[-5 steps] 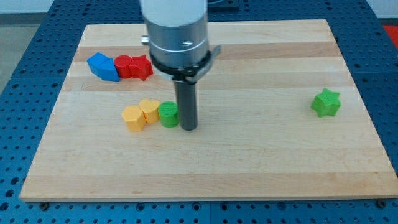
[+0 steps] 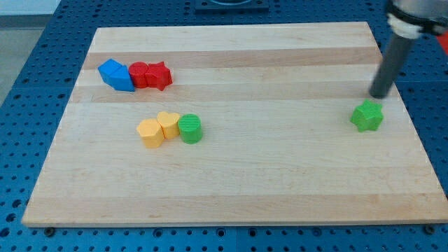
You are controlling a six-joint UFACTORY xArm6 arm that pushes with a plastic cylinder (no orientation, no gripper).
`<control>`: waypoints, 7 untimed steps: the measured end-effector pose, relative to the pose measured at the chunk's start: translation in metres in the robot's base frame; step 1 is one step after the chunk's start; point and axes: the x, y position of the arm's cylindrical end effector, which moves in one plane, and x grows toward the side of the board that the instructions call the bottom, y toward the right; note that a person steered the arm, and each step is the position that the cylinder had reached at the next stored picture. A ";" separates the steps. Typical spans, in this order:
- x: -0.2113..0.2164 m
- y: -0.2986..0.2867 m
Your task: Move green star on right side of green circle
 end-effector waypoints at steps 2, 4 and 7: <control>0.056 0.011; 0.064 -0.080; 0.041 -0.053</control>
